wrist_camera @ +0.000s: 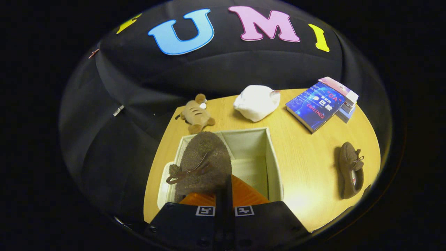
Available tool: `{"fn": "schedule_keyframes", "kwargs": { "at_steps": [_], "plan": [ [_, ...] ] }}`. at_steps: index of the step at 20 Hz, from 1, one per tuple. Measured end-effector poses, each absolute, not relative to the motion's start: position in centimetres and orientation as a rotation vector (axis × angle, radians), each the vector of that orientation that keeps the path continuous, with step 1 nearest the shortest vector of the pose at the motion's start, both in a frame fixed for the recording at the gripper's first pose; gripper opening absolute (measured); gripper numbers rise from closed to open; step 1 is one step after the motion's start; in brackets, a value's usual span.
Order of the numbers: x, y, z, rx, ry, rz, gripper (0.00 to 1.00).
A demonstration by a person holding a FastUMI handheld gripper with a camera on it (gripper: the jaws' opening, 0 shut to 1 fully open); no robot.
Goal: Open the storage box then place both shoes into the box .Put the left shoe in first, then the right shoe, with the right side of both shoes facing outward in a uniform manner.
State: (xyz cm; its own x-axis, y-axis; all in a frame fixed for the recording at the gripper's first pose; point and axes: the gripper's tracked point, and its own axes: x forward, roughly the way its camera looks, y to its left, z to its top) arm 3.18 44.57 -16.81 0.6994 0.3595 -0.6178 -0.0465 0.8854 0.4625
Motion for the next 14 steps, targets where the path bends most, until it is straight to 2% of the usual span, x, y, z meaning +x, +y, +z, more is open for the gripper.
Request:
{"fn": "schedule_keyframes", "kwargs": {
  "at_steps": [8,10,11,14],
  "plan": [
    [3.2,47.6,-19.3,0.476,0.820,0.183,0.07],
    [2.7,48.3,-19.0,0.495,0.832,0.213,0.15],
    [2.3,48.8,-19.5,0.503,0.846,0.228,0.28],
    [1.7,50.5,-18.7,0.550,0.851,0.304,0.53]
  ]
}}
